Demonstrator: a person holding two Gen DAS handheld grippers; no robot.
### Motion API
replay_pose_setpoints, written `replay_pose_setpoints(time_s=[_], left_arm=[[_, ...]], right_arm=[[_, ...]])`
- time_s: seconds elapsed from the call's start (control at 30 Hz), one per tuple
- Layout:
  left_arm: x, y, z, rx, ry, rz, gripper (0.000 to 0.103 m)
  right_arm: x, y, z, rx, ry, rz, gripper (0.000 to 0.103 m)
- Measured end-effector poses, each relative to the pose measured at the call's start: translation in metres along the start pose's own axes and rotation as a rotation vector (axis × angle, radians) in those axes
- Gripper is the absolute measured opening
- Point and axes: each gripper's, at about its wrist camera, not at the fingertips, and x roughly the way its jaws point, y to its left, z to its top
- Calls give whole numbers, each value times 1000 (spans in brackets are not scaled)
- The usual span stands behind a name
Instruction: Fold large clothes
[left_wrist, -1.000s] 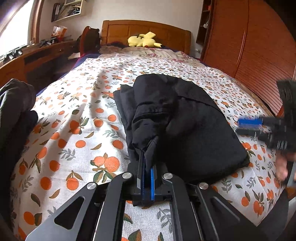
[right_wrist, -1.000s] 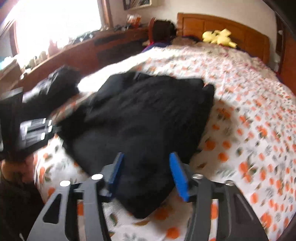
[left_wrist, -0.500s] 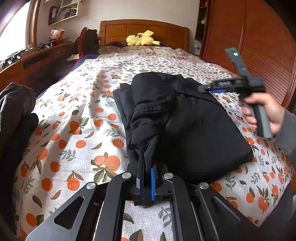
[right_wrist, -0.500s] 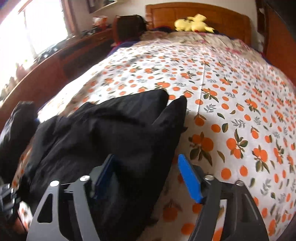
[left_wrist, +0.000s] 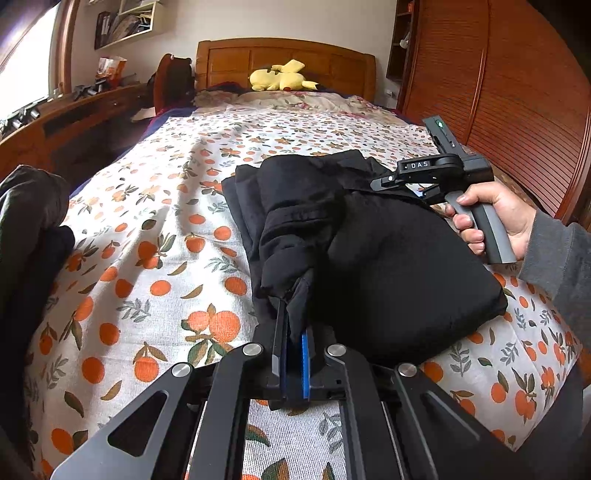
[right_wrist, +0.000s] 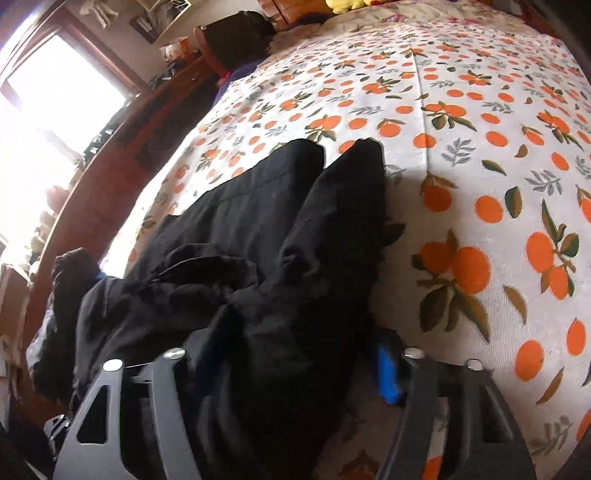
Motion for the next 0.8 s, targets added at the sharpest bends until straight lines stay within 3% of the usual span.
replay_pose_setpoints(time_s=[0.1,0.2,0.37,0.4,0.43,0.5,0.8], left_arm=[[-1,0,0,-4,-2,2,7],[-7,0,-1,-9,-10,10,11],[-22,4,-4,-4,-37,32,15],[-25,4,-5,1,-40,37,26],[-28,4,-7,9,-40,39,46],[-34,4,-12,23,-49,42,59],[-15,12,-29,27,40,3,59]], right_arm=[[-2,9,-1,-31,2,-15,38],[-9,21,-3,-94,-13,-56,28],[-28,38,-12,-155,-56,-148,25],[-31,38,-15,-162,-59,-159,25],[-35,39,-17,-167,-60,-172,25],[-38,39,-21,-169,-52,-189,25],[-31,33,-25,-149,-41,-231,28]])
